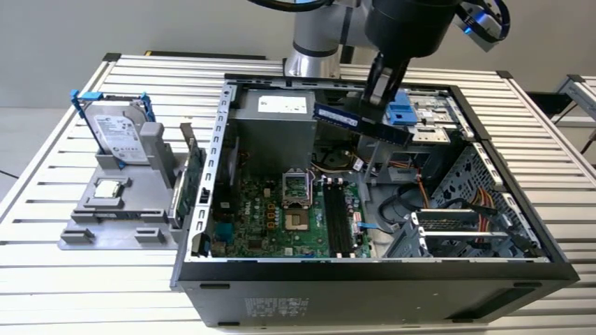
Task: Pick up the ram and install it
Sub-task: 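Insert the ram into the slot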
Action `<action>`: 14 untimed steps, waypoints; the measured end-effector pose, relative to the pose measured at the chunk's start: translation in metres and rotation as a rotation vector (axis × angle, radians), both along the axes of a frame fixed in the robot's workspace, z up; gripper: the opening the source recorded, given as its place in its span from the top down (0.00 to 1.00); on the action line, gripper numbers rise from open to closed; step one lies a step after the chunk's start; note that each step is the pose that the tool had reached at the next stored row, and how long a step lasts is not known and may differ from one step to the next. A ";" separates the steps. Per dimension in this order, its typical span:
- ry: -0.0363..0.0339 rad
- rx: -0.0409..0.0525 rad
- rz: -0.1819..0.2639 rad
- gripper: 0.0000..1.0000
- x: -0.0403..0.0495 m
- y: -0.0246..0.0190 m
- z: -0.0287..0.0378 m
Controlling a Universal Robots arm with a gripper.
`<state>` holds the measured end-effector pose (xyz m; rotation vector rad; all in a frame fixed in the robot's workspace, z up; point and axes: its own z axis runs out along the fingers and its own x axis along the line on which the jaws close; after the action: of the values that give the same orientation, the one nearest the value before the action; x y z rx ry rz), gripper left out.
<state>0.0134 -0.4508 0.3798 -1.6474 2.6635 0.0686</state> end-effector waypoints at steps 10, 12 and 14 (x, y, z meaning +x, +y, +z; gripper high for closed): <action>0.0000 -0.0001 -0.105 1.00 0.0000 0.0000 -0.0001; 0.0000 0.0000 -0.126 1.00 0.0000 0.0000 -0.0002; 0.0000 0.0001 -0.147 1.00 0.0000 0.0000 -0.0002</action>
<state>0.0134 -0.4508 0.3795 -1.4462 2.7743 0.0674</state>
